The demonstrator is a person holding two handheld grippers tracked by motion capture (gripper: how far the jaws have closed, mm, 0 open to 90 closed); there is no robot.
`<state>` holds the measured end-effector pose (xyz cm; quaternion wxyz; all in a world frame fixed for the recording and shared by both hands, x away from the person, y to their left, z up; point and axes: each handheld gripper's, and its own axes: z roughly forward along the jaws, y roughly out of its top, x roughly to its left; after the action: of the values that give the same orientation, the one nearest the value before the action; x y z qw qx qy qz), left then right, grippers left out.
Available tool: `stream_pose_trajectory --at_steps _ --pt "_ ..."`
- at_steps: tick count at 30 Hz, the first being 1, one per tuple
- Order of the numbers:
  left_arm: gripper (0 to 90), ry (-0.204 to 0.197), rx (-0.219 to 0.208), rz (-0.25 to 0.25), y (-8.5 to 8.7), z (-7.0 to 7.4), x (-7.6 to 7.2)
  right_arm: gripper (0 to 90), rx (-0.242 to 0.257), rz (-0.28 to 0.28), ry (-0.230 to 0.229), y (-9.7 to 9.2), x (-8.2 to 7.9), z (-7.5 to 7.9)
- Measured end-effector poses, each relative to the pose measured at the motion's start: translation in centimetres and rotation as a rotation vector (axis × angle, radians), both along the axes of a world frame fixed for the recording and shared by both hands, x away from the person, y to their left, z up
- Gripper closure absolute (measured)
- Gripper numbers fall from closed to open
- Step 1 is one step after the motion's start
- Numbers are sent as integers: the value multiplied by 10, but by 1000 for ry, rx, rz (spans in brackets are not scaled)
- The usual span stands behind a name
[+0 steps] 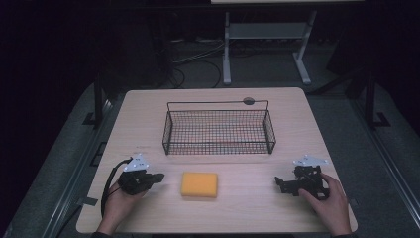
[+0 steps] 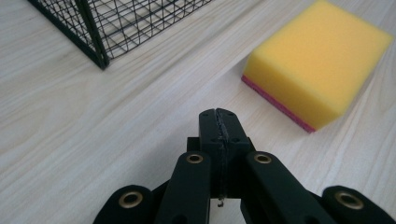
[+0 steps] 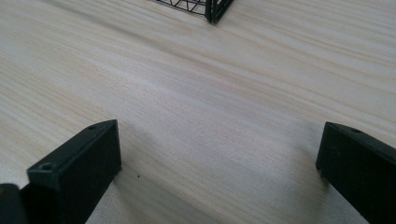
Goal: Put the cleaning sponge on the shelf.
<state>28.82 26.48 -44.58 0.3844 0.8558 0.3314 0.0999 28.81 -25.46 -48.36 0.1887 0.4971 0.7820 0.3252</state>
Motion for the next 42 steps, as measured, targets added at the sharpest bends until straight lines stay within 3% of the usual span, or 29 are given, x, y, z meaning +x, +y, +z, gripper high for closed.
stream_pose_trajectory --at_steps 42 --pt "897 -1 50 -127 -66 -1 46 0 0 0 0 0 0 0"
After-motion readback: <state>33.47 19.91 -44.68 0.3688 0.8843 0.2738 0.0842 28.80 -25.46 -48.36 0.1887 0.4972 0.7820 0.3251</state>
